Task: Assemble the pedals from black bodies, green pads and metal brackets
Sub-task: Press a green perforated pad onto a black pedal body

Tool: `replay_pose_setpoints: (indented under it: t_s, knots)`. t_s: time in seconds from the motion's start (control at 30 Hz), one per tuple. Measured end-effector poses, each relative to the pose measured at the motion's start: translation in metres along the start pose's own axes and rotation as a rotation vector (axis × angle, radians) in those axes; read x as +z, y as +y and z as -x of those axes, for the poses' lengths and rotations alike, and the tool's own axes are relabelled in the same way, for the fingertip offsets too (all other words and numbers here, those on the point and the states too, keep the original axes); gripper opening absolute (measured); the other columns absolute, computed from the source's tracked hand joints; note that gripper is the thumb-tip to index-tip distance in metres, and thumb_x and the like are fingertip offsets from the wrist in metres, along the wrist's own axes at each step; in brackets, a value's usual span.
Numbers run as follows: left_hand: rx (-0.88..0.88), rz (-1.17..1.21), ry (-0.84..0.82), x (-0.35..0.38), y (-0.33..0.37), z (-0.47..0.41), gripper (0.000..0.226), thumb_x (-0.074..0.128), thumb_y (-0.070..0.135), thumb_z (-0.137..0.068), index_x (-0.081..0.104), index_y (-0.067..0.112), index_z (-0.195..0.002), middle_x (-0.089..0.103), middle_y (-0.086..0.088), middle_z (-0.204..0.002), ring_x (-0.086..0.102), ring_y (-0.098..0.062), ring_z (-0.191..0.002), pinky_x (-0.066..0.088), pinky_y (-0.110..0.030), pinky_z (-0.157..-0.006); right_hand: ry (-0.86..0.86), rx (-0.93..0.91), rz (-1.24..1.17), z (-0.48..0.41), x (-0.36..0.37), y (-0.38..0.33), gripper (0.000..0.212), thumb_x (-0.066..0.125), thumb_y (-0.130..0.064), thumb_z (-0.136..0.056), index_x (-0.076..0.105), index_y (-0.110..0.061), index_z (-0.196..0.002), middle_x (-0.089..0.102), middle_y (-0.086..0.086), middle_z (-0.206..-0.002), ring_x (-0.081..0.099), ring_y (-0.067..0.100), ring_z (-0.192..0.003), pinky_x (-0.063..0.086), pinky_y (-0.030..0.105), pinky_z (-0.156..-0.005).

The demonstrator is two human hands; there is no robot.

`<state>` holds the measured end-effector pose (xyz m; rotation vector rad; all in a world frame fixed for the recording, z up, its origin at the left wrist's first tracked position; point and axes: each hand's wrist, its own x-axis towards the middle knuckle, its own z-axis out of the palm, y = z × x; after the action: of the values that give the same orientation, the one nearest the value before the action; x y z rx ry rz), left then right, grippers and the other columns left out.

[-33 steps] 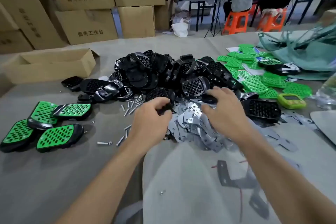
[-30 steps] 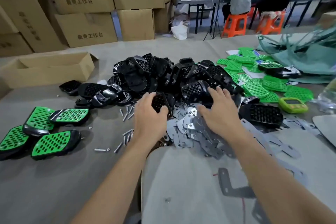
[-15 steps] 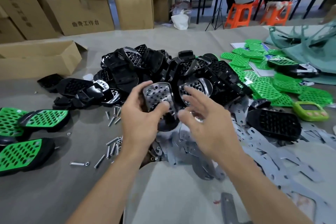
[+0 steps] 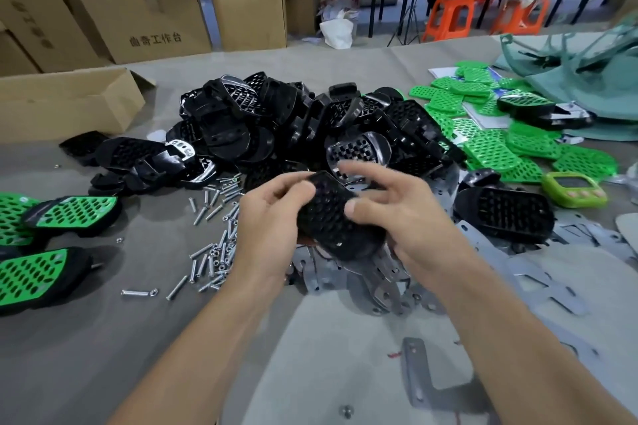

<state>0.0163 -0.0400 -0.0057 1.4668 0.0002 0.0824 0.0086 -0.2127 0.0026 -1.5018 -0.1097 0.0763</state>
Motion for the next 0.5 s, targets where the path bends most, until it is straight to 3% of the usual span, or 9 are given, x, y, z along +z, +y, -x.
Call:
replay_pose_setpoints:
  t_s: [0.07,0.17,0.37,0.5]
  knots:
    - [-0.086,0.037,0.022,0.001,-0.001,0.001,0.021,0.063,0.024,-0.079,0.081,0.022,-0.089,0.074,-0.011,-0.074,0.066,-0.025,-0.053,0.049,-0.029,-0.041,0.170,0.019,-0.073,0.001,0.002,0.000,0.035,0.075,-0.006,-0.084,0.074,-0.022,-0.115,0.077,0.019,-0.096,0.074,0.038,-0.091,0.059,0.058,-0.088]
    - [-0.143,0.148,0.006,0.002,0.001,0.004,0.027,0.057,0.020,-0.087,0.082,0.018,-0.098,0.070,-0.018,-0.068,0.060,-0.025,-0.044,0.045,-0.026,-0.039,0.265,0.089,-0.182,-0.001,0.006,0.003,0.015,0.067,-0.009,-0.094,0.080,-0.015,-0.098,0.078,0.015,-0.098,0.074,0.032,-0.087,0.060,0.053,-0.086]
    - [-0.302,0.433,-0.098,0.002,0.013,0.023,0.030,0.049,0.021,-0.104,0.074,0.007,-0.111,0.062,-0.007,-0.062,0.057,-0.013,-0.047,0.046,-0.017,-0.039,0.138,0.099,-0.424,0.000,0.008,0.006,0.026,0.059,-0.008,-0.096,0.080,-0.011,-0.082,0.074,0.019,-0.091,0.072,0.027,-0.079,0.060,0.036,-0.064]
    - [-0.270,0.383,-0.133,0.000,0.016,0.027,0.048,0.045,0.046,-0.105,0.069,0.006,-0.115,0.065,-0.007,-0.069,0.060,-0.014,-0.055,0.053,-0.021,-0.048,0.159,0.128,-0.438,0.001,0.010,0.008,0.025,0.061,-0.008,-0.095,0.079,-0.007,-0.079,0.071,0.009,-0.077,0.064,0.015,-0.058,0.049,0.022,-0.046]
